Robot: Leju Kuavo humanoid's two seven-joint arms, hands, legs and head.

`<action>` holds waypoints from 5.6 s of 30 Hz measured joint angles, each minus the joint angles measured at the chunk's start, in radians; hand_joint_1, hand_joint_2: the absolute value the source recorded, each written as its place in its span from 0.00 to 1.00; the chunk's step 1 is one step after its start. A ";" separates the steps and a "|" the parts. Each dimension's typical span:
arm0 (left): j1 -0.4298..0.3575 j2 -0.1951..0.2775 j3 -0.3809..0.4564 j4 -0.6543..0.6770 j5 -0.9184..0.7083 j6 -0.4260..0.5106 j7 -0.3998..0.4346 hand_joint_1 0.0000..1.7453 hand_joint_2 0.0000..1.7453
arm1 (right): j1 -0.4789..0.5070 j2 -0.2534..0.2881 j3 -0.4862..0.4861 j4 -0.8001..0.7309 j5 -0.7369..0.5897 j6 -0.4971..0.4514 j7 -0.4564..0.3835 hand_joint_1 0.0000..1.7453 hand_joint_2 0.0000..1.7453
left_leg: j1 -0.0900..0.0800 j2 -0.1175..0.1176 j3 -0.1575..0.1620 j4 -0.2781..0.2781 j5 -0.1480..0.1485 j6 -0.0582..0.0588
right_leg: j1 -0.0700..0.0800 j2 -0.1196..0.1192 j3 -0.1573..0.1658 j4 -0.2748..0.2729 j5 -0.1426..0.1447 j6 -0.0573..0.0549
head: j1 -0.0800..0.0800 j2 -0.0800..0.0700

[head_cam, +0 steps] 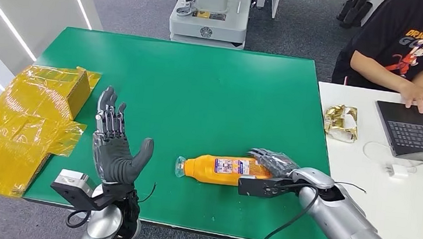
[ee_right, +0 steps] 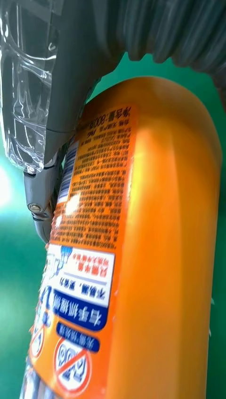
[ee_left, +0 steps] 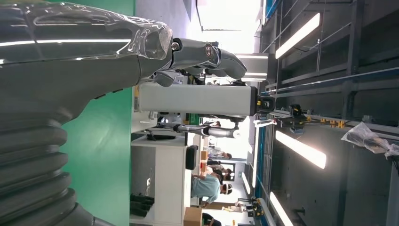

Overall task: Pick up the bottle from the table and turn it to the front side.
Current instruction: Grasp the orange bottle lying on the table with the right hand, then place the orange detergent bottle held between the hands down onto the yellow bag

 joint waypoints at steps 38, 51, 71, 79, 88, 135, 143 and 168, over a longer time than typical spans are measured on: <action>-0.002 0.004 0.000 0.000 0.033 0.020 -0.012 0.00 1.00 | -0.039 0.076 0.066 0.084 -0.011 -0.057 -0.028 0.00 1.00 | 0.000 0.000 0.000 0.000 0.000 0.000 | 0.000 0.000 0.000 0.000 0.000 0.000 | 0.000 0.000; -0.002 0.004 0.000 0.000 0.029 0.025 -0.014 0.00 1.00 | -0.045 0.091 0.066 0.115 -0.012 -0.025 -0.043 1.00 1.00 | 0.000 0.001 0.003 0.000 0.000 0.000 | 0.000 0.001 0.001 0.000 0.000 0.000 | 0.000 0.000; 0.002 0.004 0.000 0.000 0.029 0.068 -0.021 0.00 1.00 | 0.096 0.129 -0.060 -0.002 -0.077 -0.393 0.037 1.00 1.00 | 0.000 0.000 0.001 0.000 0.000 0.000 | 0.000 0.000 0.001 0.000 0.000 0.000 | 0.000 0.000; 0.002 0.004 0.000 0.000 0.029 0.088 -0.020 0.00 1.00 | 0.200 0.166 -0.201 -0.144 -0.079 -0.514 0.036 1.00 1.00 | 0.000 0.000 0.000 0.000 0.000 0.000 | 0.000 0.000 0.000 0.000 0.000 0.000 | 0.000 0.000; 0.001 -0.003 0.000 0.018 0.085 0.075 0.009 0.00 1.00 | 0.361 0.224 -0.326 -0.329 -0.077 -0.861 -0.169 1.00 1.00 | 0.000 0.000 0.000 0.000 0.000 0.000 | 0.000 0.000 -0.001 0.000 -0.001 0.000 | 0.000 0.000; -0.110 -0.005 -0.060 0.206 0.161 -0.067 0.061 0.00 1.00 | 0.446 0.268 -0.339 -0.414 -0.054 -0.395 -0.168 1.00 1.00 | 0.000 0.000 -0.001 0.000 0.000 0.000 | 0.000 0.000 -0.001 0.000 0.000 0.000 | 0.000 0.000; -0.110 -0.004 -0.060 0.206 0.163 -0.055 0.061 0.00 1.00 | 0.415 0.268 -0.326 -0.375 -0.059 -0.342 -0.176 1.00 1.00 | 0.000 0.000 -0.001 0.000 0.000 0.000 | 0.000 0.000 -0.001 0.000 0.000 0.000 | 0.000 0.000; -0.089 -0.004 -0.060 0.206 0.161 -0.071 0.066 0.49 1.00 | 0.407 0.265 -0.300 -0.366 -0.057 -0.232 -0.254 1.00 1.00 | 0.000 0.000 -0.001 0.000 0.000 0.000 | 0.000 0.000 -0.002 0.000 0.000 0.000 | 0.000 0.000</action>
